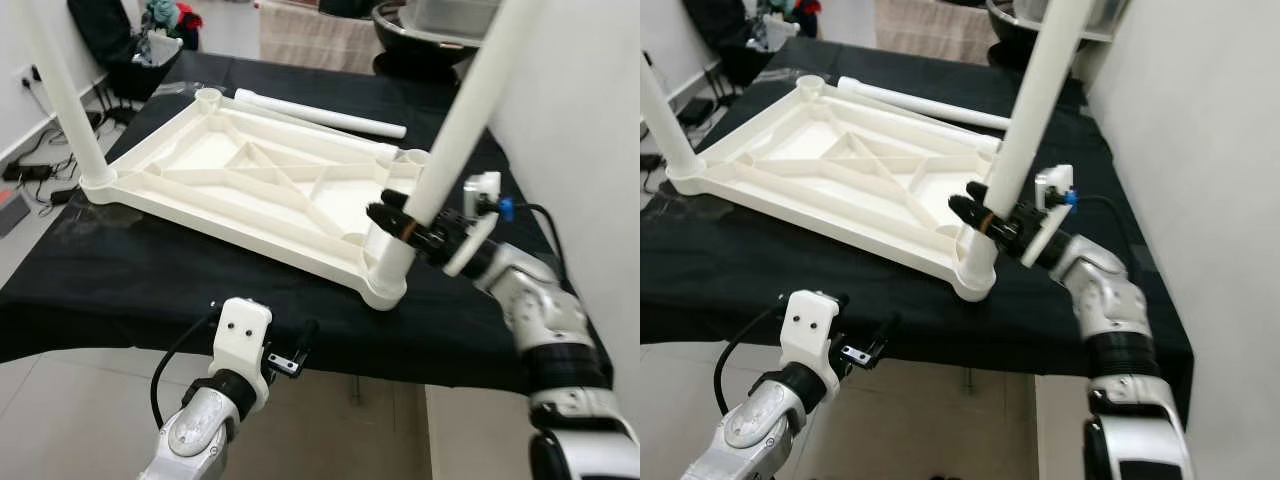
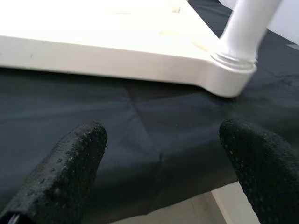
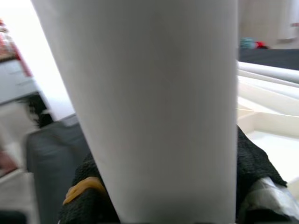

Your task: Building children table

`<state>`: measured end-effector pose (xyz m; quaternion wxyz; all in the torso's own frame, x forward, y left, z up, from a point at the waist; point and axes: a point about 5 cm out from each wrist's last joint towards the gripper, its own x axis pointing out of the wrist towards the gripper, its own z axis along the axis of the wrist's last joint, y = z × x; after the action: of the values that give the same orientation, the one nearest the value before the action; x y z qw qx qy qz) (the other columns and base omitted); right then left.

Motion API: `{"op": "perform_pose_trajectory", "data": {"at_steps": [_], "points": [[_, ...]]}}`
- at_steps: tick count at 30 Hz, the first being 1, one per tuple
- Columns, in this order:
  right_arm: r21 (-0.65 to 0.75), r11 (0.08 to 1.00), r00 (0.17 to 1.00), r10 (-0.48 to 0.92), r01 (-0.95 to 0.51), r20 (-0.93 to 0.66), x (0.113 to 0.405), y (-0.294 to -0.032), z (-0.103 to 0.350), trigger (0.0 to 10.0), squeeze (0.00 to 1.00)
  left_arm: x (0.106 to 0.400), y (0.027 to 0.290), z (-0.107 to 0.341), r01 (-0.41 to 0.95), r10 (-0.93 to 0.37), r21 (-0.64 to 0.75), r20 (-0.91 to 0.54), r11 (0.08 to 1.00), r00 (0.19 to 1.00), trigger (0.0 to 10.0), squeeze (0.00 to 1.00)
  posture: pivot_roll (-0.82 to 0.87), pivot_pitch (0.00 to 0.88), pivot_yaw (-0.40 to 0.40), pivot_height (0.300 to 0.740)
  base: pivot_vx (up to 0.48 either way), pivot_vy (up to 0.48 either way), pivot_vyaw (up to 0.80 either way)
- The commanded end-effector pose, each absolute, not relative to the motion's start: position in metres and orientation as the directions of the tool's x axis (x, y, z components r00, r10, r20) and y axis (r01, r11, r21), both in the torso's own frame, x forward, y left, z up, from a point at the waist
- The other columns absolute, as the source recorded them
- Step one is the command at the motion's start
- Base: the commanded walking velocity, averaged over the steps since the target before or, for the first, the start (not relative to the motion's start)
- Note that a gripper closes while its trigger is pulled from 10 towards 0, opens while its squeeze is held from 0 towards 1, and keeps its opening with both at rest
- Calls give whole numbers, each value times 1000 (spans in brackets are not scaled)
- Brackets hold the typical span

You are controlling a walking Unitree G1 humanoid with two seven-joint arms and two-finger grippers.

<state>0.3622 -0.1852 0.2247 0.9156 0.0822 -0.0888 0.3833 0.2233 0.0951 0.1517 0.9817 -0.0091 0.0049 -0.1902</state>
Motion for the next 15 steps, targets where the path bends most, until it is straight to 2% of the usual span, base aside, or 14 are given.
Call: {"op": "perform_pose_trajectory", "data": {"at_steps": [1, 2, 3, 5, 6, 8, 9, 11, 13, 14, 15], "points": [[124, 758, 760, 602, -641, 245, 367, -194, 224, 0, 0, 221, 95, 148, 380, -380, -18, -21, 925, 925, 10000, 0, 80, 145, -122, 740, 0, 0, 0], [138, 816, 818, 521, -561, 245, 372, -201, 225, 0, 0, 221, 95, 149, 380, -381, -18, -20, 925, 925, 10000, 0, 81, 146, -124, 740, 0, 0, 0], [138, 816, 818, 521, -561, 245, 372, -201, 225, 0, 0, 221, 95, 149, 380, -381, -18, -20, 925, 925, 10000, 0, 81, 146, -124, 740, 0, 0, 0], [161, 942, 945, 260, -293, 201, 381, -223, 222, 0, 0, 222, 94, 148, 381, -382, -18, -20, 924, 924, 10000, 0, 80, 147, -124, 740, 0, 0, 0], [161, 942, 945, 260, -293, 201, 381, -223, 222, 0, 0, 222, 94, 148, 381, -382, -18, -20, 924, 924, 10000, 0, 80, 147, -124, 740, 0, 0, 0], [156, 988, 993, -26, 8, 113, 381, -249, 210, 0, 0, 222, 94, 149, 380, -380, -17, -19, 925, 925, 10000, 0, 83, 150, -130, 740, 0, 0, 0], [135, 973, 979, -196, 188, 47, 376, -265, 198, 0, 0, 222, 94, 149, 378, -378, -18, -19, 926, 926, 10000, 0, 78, 151, -126, 740, 0, 0, 0], [91, 905, 910, -414, 415, -34, 365, -286, 181, 0, 0, 222, 94, 149, 376, -377, -20, -19, 926, 926, 10000, 0, 75, 152, -124, 740, 0, 0, 0], [91, 905, 910, -414, 415, -34, 365, -286, 181, 0, 0, 222, 94, 149, 376, -377, -20, -19, 926, 926, 10000, 0, 75, 152, -124, 740, 0, 0, 0], [81, 863, 867, -494, 498, -62, 359, -293, 175, 0, 0, 222, 94, 149, 378, -378, -19, -19, 926, 926, 10000, 0, 75, 152, -124, 740, 0, 0, 0], [81, 863, 867, -494, 498, -62, 359, -293, 175, 0, 0, 222, 94, 149, 378, -378, -19, -19, 926, 926, 10000, 0, 75, 152, -124, 740, 0, 0, 0]]}}
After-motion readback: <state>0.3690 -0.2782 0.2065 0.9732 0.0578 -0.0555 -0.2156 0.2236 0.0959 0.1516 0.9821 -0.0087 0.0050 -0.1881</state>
